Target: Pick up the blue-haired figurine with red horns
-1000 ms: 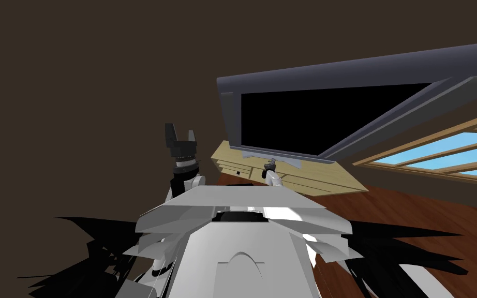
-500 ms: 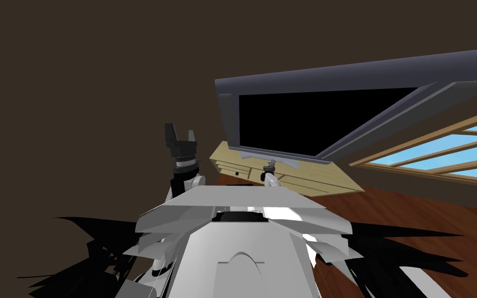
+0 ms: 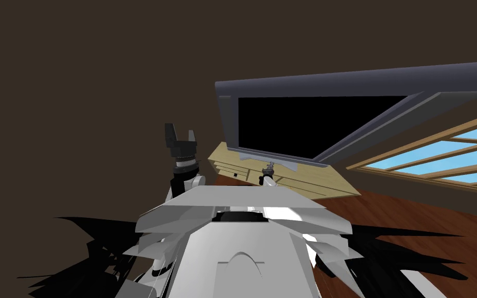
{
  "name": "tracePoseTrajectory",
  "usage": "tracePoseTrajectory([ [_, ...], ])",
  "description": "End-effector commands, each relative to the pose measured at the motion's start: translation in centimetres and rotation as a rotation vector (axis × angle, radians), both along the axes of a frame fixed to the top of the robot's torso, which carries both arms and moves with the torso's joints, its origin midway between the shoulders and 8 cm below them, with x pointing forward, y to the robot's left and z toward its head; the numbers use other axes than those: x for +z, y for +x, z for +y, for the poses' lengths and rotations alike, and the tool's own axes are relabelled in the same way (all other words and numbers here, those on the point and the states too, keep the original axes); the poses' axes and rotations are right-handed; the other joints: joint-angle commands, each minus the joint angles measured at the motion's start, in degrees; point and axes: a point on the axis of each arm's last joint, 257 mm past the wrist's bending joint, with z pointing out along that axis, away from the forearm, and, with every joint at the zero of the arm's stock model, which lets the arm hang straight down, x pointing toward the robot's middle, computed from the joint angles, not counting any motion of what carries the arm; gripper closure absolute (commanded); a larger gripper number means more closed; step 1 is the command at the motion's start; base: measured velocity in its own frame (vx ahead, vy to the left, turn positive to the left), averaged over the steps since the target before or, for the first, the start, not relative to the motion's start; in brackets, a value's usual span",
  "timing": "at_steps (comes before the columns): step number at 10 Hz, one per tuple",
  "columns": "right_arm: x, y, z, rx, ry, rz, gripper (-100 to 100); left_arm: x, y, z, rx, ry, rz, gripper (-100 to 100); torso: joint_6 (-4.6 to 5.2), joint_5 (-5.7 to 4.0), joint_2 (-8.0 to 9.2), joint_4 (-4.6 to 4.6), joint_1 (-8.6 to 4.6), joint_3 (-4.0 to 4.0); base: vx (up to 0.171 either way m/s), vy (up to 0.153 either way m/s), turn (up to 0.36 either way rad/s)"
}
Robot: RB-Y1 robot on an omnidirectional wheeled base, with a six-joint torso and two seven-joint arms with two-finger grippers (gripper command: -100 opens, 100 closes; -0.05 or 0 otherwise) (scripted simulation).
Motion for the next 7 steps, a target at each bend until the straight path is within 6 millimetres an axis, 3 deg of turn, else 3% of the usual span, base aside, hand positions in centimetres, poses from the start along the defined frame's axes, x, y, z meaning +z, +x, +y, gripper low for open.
tracePoseTrajectory([
  [1, 0.00, 0.00, 0.00, 0.000, 0.000, 0.000, -100, 0.00, 0.00, 0.00, 0.000, 0.000, 0.000, 0, 0.00, 0.00, 0.00, 0.00, 0.00, 0.00, 0.005, -0.020, 0.003],
  [2, -0.04, -0.06, 0.04, -0.001, 0.002, -0.001, 100, 0.00, 0.00, 0.00, 0.000, 0.000, 0.000, 0, 0.01, -0.01, -0.01, -0.01, -0.02, -0.02, 0.000, 0.000, 0.000],
  [6, -0.04, -0.10, -0.02, -0.002, 0.000, 0.000, 100, 0.00, 0.00, 0.00, 0.000, 0.000, 0.000, 0, -0.03, -0.06, -0.10, -0.02, -0.08, -0.06, 0.000, 0.000, 0.000],
  [7, -0.06, -0.13, -0.03, -0.002, -0.001, 0.001, 0, 0.00, 0.00, 0.00, 0.000, 0.000, 0.000, 0, -0.03, -0.07, -0.12, -0.02, -0.10, -0.07, 0.000, 0.000, 0.000],
])
